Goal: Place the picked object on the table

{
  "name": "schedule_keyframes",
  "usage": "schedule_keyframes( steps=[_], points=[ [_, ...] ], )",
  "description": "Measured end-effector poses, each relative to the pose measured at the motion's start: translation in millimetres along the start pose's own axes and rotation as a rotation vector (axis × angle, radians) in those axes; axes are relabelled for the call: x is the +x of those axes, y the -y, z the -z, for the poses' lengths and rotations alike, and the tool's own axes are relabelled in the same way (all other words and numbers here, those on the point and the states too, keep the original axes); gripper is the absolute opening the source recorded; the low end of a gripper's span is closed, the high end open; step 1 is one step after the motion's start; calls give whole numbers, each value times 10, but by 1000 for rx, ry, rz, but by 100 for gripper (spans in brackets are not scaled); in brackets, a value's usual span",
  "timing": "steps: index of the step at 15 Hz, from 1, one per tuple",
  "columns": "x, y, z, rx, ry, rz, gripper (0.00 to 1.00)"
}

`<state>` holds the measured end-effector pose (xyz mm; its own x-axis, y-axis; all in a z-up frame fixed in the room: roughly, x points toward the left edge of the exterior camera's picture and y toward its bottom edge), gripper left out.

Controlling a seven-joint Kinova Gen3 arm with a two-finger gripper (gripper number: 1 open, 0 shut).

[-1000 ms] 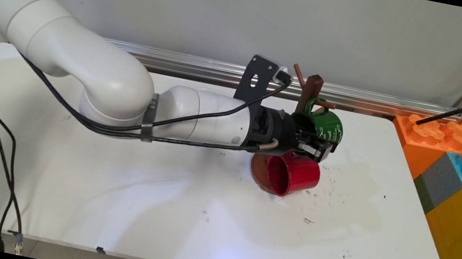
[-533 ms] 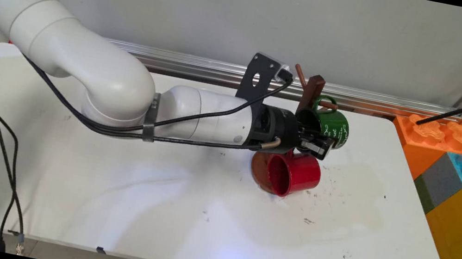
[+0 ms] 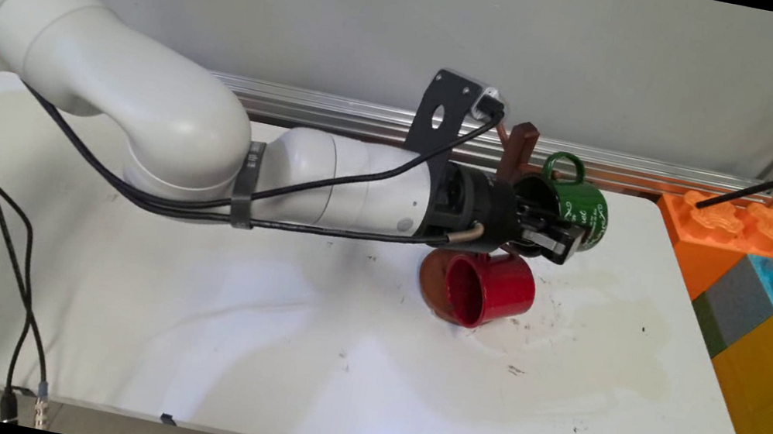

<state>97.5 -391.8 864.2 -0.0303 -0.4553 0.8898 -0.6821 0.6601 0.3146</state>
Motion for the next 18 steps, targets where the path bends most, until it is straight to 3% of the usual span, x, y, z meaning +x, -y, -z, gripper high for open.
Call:
schedule_keyframes(
  steps=[6, 12, 15, 18],
  points=[
    [108, -249, 219, -67, 44, -37, 0],
    [205, -453, 556, -145, 160, -217, 0],
    [269, -469, 665, -150, 204, -299, 0],
    [289, -400, 726, -128, 239, -346, 0]
  ],
)
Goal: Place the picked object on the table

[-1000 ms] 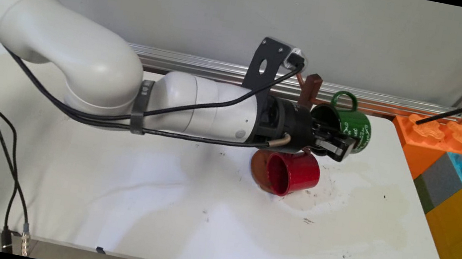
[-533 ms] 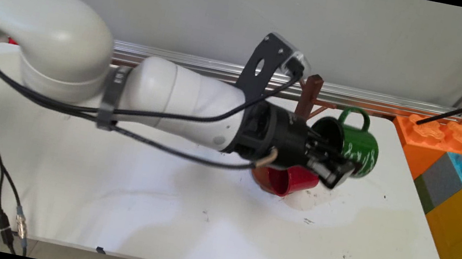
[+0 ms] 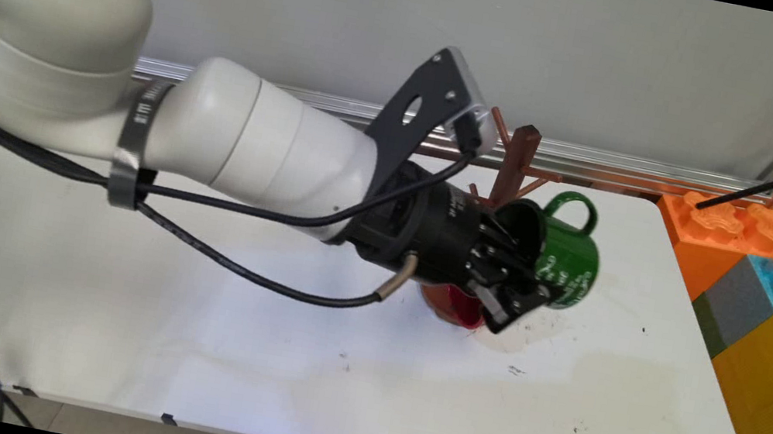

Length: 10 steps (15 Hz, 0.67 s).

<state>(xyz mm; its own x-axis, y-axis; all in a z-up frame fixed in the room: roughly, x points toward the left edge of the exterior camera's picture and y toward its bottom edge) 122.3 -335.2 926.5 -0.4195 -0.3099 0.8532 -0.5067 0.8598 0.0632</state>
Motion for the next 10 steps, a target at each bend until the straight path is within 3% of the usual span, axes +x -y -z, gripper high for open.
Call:
schedule_keyframes(
  steps=[10],
  points=[
    [-6, 235, 386, 44, 169, -68, 0]
  ],
)
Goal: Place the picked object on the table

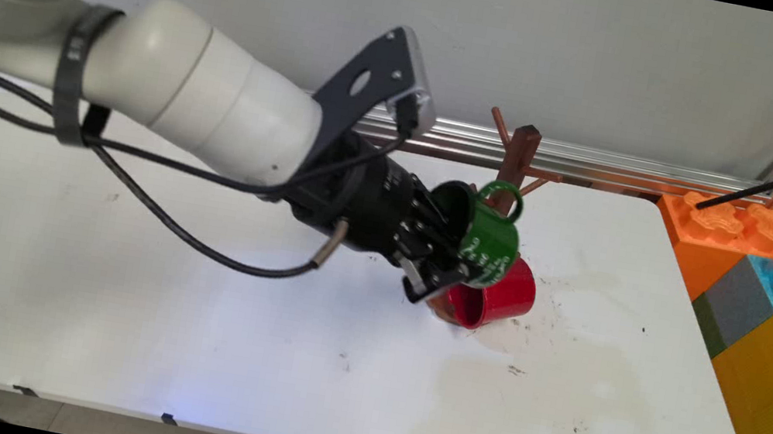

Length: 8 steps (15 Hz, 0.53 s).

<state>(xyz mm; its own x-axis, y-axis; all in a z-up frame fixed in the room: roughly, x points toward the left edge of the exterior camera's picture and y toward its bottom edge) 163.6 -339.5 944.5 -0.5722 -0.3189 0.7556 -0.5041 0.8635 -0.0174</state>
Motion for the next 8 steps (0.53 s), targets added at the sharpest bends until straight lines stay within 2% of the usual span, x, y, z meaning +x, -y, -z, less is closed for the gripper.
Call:
schedule_keyframes(
  steps=[8],
  points=[
    [-65, 100, 253, -11, 159, -85, 0]
  ],
)
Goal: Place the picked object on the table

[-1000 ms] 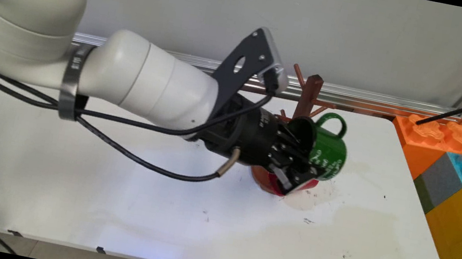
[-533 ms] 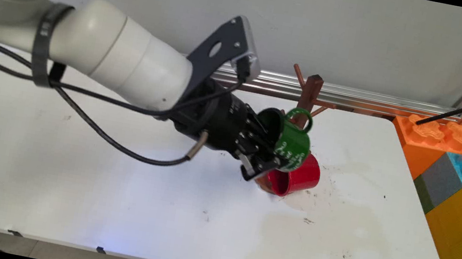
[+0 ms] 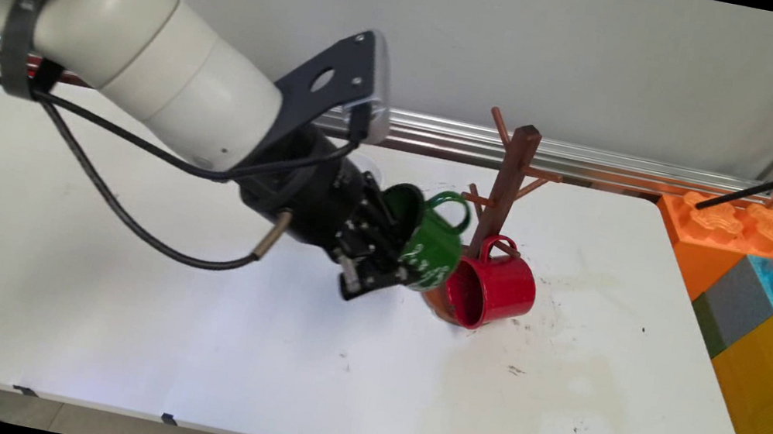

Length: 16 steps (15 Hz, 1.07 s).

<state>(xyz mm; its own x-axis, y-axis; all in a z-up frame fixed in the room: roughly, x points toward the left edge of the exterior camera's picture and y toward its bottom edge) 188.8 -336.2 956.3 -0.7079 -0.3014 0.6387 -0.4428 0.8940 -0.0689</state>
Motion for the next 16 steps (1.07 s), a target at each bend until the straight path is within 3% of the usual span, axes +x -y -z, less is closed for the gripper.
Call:
schedule_keyframes(
  steps=[7, 16],
  points=[
    [-235, 96, 91, 0, 176, -73, 0],
    [-481, 194, -48, -21, 346, -146, 0]
  ],
)
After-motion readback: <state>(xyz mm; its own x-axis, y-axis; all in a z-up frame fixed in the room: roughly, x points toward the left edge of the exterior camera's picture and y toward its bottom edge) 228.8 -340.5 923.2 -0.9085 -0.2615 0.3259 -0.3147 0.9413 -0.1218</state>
